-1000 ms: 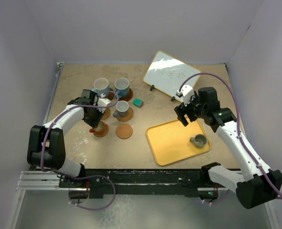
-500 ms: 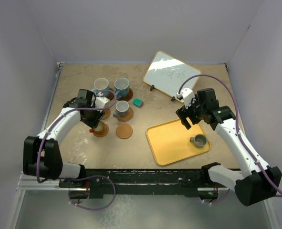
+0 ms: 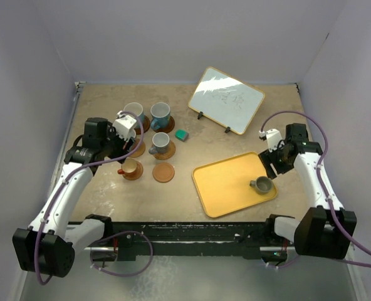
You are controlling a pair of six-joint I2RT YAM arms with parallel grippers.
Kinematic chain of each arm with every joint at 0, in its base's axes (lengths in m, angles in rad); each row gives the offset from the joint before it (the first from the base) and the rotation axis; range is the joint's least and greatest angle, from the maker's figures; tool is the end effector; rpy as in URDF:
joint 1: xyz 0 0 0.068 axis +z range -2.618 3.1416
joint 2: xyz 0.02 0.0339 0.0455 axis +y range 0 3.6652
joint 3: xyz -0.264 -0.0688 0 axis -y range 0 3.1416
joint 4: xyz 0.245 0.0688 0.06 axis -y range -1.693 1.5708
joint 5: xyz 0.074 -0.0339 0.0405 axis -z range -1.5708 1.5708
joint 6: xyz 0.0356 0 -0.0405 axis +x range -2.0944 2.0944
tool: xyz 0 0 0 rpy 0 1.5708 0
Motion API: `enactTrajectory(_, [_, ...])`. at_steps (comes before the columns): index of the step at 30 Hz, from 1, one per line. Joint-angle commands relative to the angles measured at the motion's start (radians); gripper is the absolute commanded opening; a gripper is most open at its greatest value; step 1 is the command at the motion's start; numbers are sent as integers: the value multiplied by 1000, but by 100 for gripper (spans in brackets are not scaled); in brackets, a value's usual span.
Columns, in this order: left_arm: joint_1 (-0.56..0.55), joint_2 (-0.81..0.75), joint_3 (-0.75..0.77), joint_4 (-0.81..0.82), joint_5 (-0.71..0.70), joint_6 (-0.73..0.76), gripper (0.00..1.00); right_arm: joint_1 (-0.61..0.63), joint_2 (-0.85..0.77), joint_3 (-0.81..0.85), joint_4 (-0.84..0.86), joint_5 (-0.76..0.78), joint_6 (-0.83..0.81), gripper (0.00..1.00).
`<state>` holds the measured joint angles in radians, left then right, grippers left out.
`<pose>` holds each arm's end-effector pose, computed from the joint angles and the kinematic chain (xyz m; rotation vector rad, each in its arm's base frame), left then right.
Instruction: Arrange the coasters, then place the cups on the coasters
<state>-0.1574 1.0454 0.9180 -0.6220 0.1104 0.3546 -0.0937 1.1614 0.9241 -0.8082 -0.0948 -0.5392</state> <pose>0.2150 -0.0381 0.2958 0.6398 2.2245 -0.0280 0.2214 -0.0174 0.2617 -0.6095 2.5400 -0.1008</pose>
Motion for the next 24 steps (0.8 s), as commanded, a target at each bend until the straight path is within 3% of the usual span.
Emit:
enactTrajectory(1, [7,0,-8,58,51,-16,68,-70,43,-26,-25,-46,-79,70])
enactTrajectory(18, [7,16,-15,73,63,-8,69,-83,201,-60,4,-83,-79,39])
enactTrajectory(24, [7,16,8,95,64,-6,70,-75,233,-1,-29,-147,-61,15])
